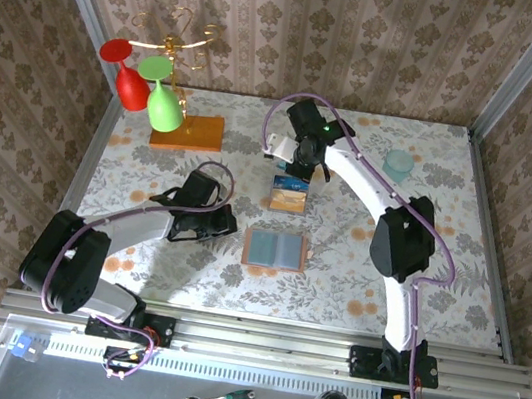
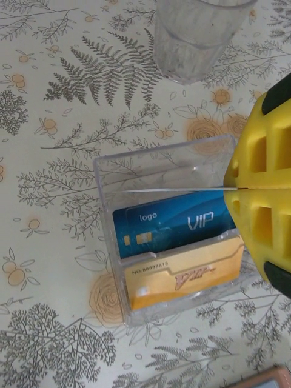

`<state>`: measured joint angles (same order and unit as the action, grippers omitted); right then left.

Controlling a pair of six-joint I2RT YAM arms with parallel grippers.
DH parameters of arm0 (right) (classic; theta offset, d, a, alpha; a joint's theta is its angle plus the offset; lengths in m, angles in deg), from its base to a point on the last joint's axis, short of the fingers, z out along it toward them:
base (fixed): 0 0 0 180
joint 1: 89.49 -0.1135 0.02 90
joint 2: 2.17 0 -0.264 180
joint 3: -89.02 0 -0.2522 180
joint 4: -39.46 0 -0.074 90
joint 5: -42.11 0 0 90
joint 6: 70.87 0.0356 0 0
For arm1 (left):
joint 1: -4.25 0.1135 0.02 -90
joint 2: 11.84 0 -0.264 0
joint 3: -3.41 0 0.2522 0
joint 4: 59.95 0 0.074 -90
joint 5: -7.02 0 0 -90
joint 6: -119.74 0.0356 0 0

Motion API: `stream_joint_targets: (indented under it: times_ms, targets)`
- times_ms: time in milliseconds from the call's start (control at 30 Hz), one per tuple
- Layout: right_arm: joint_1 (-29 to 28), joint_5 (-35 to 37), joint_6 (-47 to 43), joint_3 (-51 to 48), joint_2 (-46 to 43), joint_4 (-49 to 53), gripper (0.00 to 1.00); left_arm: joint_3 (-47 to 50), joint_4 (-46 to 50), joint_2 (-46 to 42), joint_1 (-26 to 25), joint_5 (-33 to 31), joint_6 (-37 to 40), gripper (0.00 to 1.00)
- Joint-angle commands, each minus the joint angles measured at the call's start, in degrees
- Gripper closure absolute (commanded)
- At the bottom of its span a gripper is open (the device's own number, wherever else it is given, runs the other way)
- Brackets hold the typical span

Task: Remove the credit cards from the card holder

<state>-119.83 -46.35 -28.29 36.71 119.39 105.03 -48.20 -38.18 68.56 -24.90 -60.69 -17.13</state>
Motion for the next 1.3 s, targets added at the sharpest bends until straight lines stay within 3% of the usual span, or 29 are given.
stream_joint_targets:
  times_ms: [0,500,933,1100,1267]
  targets:
    - [0.57,2.02,-1.95,3.49,2.52,2.32,1.0,0.13,0.36,0.8,0.66,1.0,1.26,0.98]
    - [1.33,5.37,-2.88,6.87,6.3,0.88,0.87,0.76,-0.28,1.5,2.29,1.91,1.63,0.98]
    - [1.61,4.44,-1.51,5.39,5.7,-1.23,0.87,1.03,-1.59,2.3,2.25,2.61,1.26,0.98]
    - [1.59,2.26,3.29,5.21,4.38,-1.98,0.86,1.09,-2.62,3.07,2.27,3.35,1.08,0.98]
    - [1.45,-1.75,13.81,-0.24,-0.78,-5.33,0.85,0.89,-3.85,3.91,2.16,3.9,0.87,0.98]
